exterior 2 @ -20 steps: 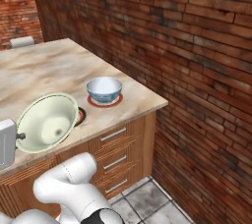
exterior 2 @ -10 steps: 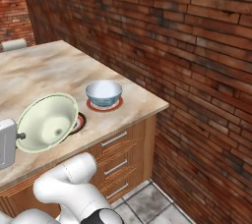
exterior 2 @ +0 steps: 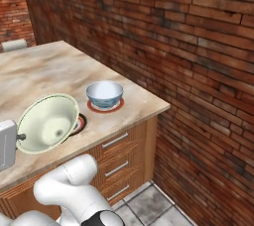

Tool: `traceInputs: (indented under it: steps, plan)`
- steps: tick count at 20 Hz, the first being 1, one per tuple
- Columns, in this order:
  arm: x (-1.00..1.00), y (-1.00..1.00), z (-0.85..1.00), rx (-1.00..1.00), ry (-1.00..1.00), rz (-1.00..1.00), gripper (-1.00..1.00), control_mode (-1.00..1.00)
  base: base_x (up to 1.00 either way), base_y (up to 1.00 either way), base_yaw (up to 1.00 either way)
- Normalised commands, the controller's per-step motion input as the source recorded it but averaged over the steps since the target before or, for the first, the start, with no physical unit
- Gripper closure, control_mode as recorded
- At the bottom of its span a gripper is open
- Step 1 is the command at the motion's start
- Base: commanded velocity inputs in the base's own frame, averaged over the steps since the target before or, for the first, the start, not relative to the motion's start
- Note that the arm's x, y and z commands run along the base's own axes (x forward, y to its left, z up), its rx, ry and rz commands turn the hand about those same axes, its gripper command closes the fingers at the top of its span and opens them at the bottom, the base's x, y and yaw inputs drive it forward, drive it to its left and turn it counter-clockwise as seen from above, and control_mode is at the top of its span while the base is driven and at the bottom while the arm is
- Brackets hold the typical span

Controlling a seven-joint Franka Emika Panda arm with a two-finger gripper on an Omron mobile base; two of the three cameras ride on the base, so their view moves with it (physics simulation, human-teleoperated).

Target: Move the bowls from the cabinet to the plates on the dining table.

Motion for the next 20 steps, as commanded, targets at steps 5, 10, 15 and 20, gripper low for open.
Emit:
traceInputs:
  steps: [5, 10, 15, 20]
  plan:
    - [0.0, -0.01, 0.0, 0.0, 0.0, 0.0, 1.0, -1.0, 0.0, 0.0, 0.0]
    - [0.2, -0.09, 0.02, 0.06, 0.0, 0.07, 1.0, -1.0, 0.0, 0.0, 0.0]
    - [0.47, -0.11, 0.05, 0.07, 0.04, 0.19, 1.0, -1.0, 0.0, 0.0, 0.0]
    - [0.43, -0.01, 0.0, 0.0, 0.03, 0.22, 1.0, -1.0, 0.0, 0.0, 0.0]
